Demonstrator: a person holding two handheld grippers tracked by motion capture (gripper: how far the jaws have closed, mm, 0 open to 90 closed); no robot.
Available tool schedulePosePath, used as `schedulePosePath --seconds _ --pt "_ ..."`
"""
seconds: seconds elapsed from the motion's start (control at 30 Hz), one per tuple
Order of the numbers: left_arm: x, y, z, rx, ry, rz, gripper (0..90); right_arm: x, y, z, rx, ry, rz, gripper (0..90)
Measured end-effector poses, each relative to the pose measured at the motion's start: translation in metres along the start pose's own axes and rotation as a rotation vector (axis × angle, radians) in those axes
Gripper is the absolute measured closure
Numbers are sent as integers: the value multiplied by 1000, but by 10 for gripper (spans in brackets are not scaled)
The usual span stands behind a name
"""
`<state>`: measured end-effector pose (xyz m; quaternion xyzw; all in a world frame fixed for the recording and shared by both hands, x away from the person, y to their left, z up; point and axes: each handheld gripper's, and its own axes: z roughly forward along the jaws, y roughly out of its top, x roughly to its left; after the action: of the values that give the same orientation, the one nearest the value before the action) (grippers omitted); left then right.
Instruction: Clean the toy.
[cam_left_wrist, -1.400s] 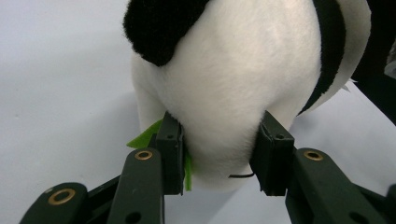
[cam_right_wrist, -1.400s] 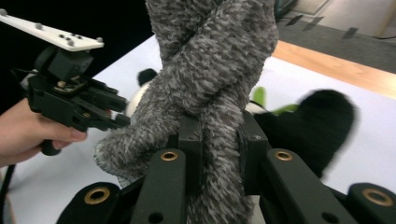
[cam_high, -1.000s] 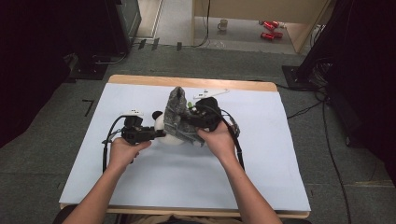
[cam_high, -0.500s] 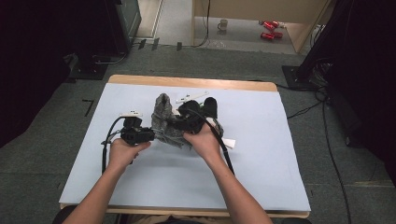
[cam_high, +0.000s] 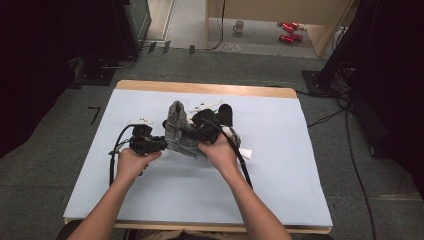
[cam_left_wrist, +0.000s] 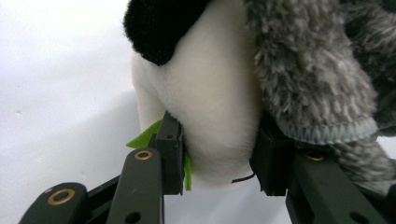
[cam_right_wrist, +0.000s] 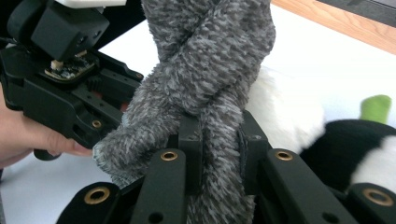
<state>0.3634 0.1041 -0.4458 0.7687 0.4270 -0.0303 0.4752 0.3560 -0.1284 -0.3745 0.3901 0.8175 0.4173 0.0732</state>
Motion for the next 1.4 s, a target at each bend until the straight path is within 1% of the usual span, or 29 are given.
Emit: schedulePosePath --seconds 0.03,0.13,0.2,0.27,0.33,0.37,0.43,0.53,0.63,0.83,0.93,1.13,1.3,1.4 --pt "0 0 0 2 -1 0 605 -2 -1 -2 -1 -5 -6 767" --pt "1 0 0 2 -3 -3 605 -8 -4 -8 0 -19 0 767" --pt "1 1 0 3 -4 -5 605 -12 -7 -13 6 -32 12 767" --pt "2 1 0 3 -6 -3 605 -19 -12 -19 7 -51 22 767" --pt "1 1 0 0 -4 5 605 -26 -17 -25 -8 -36 48 767" --pt "0 1 0 0 -3 6 605 -27 -19 -28 -11 -41 50 767" --pt "0 1 0 0 -1 8 606 -28 -22 -35 -16 -57 37 767" --pt "0 2 0 2 1 9 606 -32 -25 -44 -20 -67 38 767" --pt "0 4 1 2 8 19 606 -38 -28 -52 -26 -70 48 767" --pt "2 6 2 2 7 24 607 -50 -36 -67 -40 -78 67 766" --pt "3 6 2 -1 6 27 608 -57 -41 -75 -49 -85 87 766" --pt "7 9 3 -4 -2 44 608 -67 -49 -84 -62 -89 118 766" --pt "11 10 3 -3 -9 48 608 -72 -50 -91 -48 -117 119 766" --pt "11 10 3 -4 -11 49 609 -77 -53 -95 -44 -131 133 765"
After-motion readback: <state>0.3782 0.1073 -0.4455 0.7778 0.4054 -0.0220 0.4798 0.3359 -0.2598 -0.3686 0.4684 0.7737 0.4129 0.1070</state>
